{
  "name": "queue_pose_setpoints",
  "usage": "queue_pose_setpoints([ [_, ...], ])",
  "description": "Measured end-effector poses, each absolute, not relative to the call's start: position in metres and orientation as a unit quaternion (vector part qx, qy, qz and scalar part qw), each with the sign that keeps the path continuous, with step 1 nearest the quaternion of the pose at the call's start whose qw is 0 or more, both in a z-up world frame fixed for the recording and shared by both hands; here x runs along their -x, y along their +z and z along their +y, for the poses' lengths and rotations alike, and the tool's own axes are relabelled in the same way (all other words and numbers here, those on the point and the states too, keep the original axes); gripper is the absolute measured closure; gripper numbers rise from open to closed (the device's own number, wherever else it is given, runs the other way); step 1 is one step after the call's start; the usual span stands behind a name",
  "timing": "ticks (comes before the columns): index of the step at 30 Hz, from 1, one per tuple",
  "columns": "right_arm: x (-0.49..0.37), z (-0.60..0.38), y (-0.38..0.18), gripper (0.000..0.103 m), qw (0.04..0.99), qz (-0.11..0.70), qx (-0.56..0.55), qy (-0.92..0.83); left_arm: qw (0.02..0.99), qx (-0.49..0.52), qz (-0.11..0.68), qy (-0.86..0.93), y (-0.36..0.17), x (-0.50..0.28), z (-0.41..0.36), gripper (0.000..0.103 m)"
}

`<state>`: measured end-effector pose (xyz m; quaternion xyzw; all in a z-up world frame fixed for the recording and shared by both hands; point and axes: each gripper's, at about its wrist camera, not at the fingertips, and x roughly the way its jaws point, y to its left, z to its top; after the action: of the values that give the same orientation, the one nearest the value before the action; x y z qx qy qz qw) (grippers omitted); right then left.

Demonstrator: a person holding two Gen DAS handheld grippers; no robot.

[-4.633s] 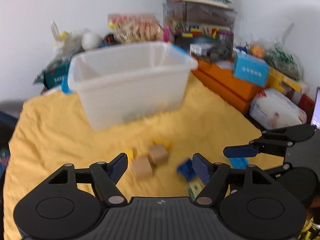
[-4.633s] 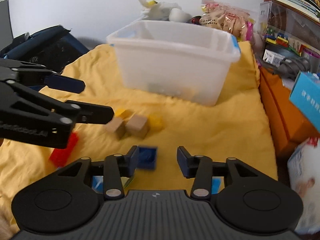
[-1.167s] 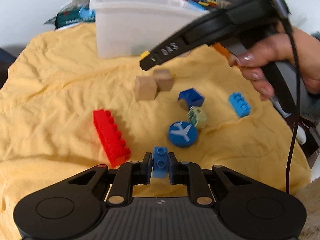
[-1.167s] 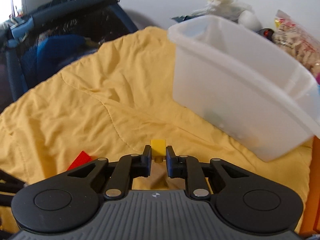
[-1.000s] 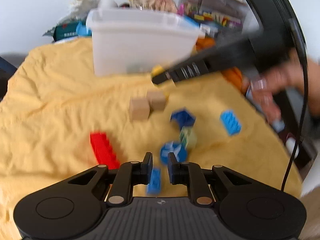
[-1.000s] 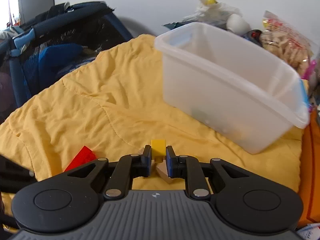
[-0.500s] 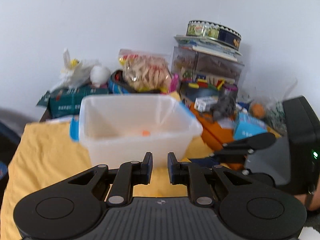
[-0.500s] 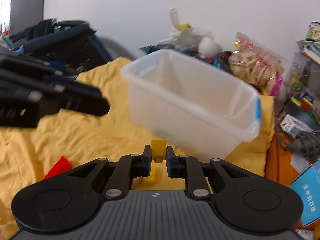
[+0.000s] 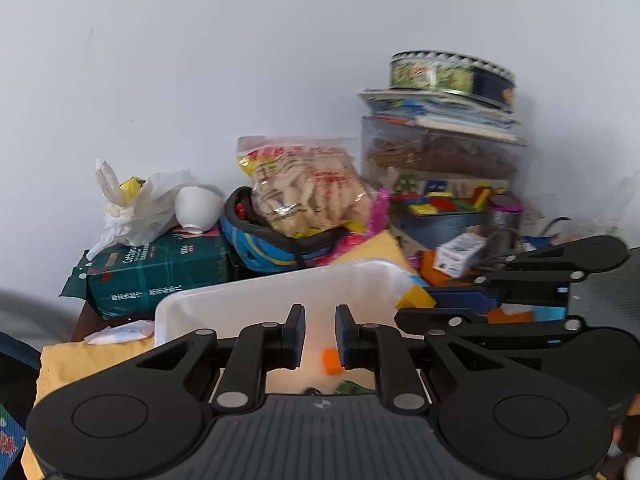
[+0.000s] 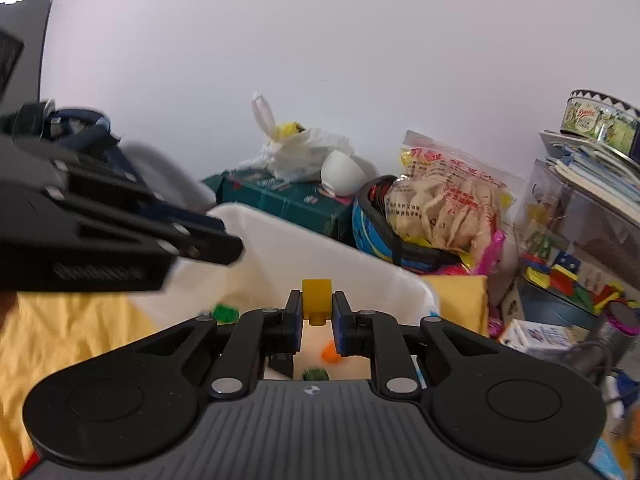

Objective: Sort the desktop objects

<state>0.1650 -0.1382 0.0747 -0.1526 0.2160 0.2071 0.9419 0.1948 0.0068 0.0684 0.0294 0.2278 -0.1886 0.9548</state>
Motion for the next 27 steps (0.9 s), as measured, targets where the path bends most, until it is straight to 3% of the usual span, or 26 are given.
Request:
queue_pose_setpoints([
  [3, -0.188, -0.125, 0.068, 0.084, 0.941, 0.222, 0.161, 0.198, 0.945, -0.028, 0.266, -0.19, 0.056, -0.219, 0.008, 0.07],
  [5, -0.2, -0.121, 0.06, 0.075, 0.936, 0.24, 0.174, 0.191, 0.942, -0.022, 0.284, -0.177, 0.051, -0.22, 0.015, 0.053],
  [9, -0.198, -0.133, 0.049, 0.072, 0.933, 0.265, 0.136, 0.2, 0.946, 0.006, 0.274, -0.176, 0.046, -0.185, 0.038, 0.039],
  [16, -0.15, -0.151, 0.049, 0.072, 0.929, 0.28, 0.089, 0.224, 0.941, 0.018, 0.295, -0.168, 0.023, -0.086, 0.057, 0.037],
  [22, -0.095, -0.154, 0.021, 0.071, 0.903, 0.315, 0.122, 0.267, 0.896, -0.041, 0.398, -0.192, -0.036, 0.011, 0.036, 0.038],
  [24, -0.084, -0.155, 0.013, 0.071, 0.897, 0.327, 0.123, 0.271, 0.881, -0.062, 0.425, -0.199, -0.053, 0.023, 0.027, 0.048],
  [26, -0.077, -0.157, 0.005, 0.071, 0.891, 0.342, 0.119, 0.275, 0.875, -0.061, 0.439, -0.196, -0.065, 0.025, 0.025, 0.068],
  [27, -0.073, -0.157, 0.002, 0.071, 0.889, 0.346, 0.121, 0.275, 0.873, -0.059, 0.448, -0.185, -0.071, 0.021, 0.025, 0.071],
])
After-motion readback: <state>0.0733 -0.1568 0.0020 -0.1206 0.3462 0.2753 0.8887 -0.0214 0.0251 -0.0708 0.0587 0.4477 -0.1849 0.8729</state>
